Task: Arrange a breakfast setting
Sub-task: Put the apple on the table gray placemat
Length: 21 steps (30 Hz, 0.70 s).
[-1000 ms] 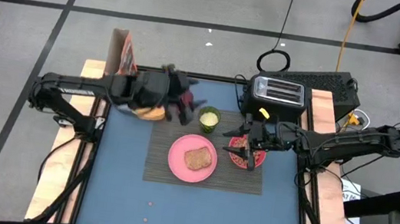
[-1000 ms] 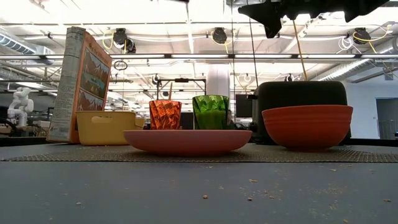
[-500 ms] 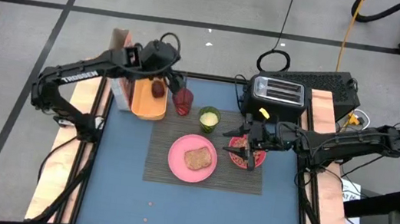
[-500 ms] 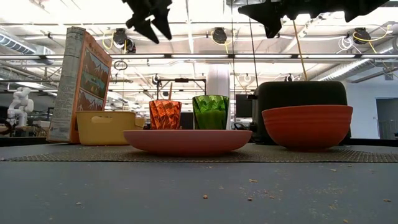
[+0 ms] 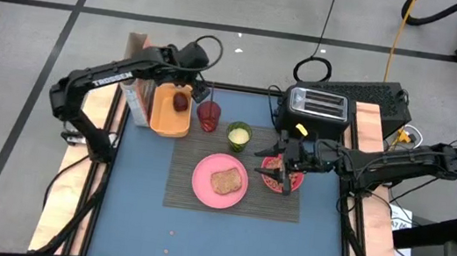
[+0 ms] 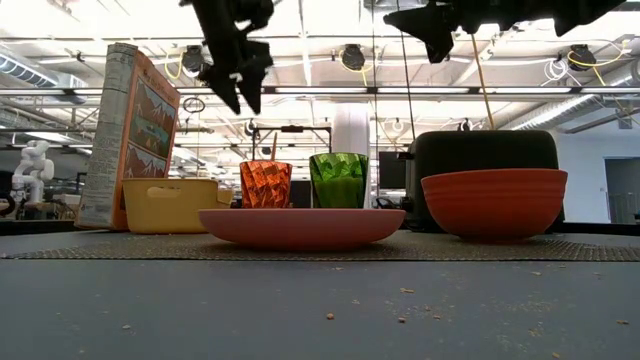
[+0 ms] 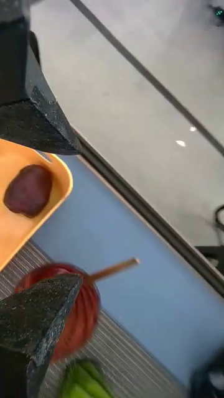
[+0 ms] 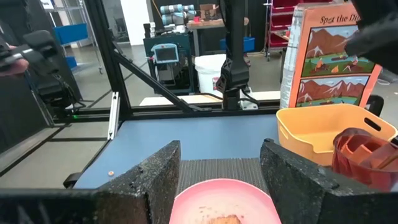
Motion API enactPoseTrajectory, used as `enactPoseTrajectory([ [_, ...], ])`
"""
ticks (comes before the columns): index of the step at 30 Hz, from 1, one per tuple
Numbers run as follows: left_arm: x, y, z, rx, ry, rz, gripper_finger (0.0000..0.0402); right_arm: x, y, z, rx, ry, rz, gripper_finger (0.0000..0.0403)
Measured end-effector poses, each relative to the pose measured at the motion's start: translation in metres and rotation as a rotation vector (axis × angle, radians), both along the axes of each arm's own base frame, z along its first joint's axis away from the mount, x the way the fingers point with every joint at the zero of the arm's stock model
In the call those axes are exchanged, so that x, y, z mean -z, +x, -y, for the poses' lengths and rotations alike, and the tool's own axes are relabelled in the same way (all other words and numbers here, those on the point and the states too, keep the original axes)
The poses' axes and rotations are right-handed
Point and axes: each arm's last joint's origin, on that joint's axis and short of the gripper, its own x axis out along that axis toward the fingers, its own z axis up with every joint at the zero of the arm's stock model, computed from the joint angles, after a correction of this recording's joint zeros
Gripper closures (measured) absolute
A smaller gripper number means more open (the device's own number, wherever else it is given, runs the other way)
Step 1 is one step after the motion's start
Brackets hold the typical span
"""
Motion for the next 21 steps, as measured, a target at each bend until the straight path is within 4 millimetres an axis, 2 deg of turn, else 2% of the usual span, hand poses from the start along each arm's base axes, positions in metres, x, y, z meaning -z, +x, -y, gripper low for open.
enactPoseTrajectory([
  [10,0.046,0.004,-0.025,-0.087,-0.145,-0.198,0.0071,0.002,0.0,0.0,0.0,-0.002,-0.022,0.019],
  [21,0.08,0.014,-0.033,-0.185,-0.268,-0.262,0.0071,0.002,0.0,0.0,0.0,-0.001,-0.022,0.019],
])
